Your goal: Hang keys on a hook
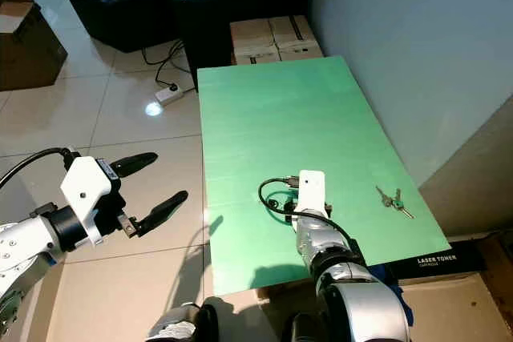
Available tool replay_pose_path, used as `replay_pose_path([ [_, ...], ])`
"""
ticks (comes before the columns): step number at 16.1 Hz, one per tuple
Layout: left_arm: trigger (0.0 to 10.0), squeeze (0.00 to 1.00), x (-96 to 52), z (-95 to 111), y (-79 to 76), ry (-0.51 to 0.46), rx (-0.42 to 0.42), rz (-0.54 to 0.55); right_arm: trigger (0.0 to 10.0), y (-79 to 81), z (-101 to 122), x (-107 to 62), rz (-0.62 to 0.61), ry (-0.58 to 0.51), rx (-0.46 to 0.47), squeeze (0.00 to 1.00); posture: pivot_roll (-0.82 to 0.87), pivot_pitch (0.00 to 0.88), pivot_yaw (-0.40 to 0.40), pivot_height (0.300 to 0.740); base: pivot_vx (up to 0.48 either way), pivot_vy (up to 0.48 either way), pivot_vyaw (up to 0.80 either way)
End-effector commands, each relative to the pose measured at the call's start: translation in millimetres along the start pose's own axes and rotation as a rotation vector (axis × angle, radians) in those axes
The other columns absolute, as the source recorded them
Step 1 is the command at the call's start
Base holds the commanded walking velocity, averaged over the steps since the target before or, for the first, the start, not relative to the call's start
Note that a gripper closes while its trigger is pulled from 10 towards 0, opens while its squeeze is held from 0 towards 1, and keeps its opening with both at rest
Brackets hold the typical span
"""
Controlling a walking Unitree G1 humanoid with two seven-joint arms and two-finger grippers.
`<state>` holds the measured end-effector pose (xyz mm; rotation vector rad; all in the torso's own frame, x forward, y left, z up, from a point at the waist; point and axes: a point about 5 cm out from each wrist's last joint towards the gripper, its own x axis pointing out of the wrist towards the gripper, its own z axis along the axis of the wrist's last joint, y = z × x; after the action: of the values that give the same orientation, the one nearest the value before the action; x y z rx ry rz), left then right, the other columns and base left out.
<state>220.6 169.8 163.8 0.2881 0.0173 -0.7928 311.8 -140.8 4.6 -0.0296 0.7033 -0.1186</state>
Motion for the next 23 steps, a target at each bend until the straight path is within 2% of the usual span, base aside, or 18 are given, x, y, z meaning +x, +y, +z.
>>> replay_pose_path([
  [1, 10.0, 0.00, -2.3, 2, 3.0, 0.001, 0.013, 0.008, 0.0, -0.1, -11, -0.7, -0.003, 0.037, 0.010, 0.00, 0.20, 0.122, 0.076, 0.740, 0.000, 0.000, 0.00],
  [20, 10.0, 0.00, -2.7, 2, 4.1, -0.001, 0.016, 0.019, 0.0, 1.6, -14, -1.2, 0.010, 0.036, 0.000, 0.00, 0.20, 0.109, 0.067, 0.740, 0.000, 0.000, 0.00],
  [22, 10.0, 0.00, -3.2, 2, 4.2, -0.002, 0.017, 0.027, 0.0, 6.9, -10, -2.3, 0.010, -0.016, -0.019, 0.00, 0.20, 0.098, 0.058, 0.740, 0.000, 0.000, 0.00],
  [23, 10.0, 0.00, -2.9, 2, 5.2, -0.004, 0.019, 0.031, 7.3, 8.7, -5, -3.0, 0.001, -0.057, -0.022, 0.00, 0.20, 0.099, 0.057, 0.740, 0.000, 0.000, 0.00],
])
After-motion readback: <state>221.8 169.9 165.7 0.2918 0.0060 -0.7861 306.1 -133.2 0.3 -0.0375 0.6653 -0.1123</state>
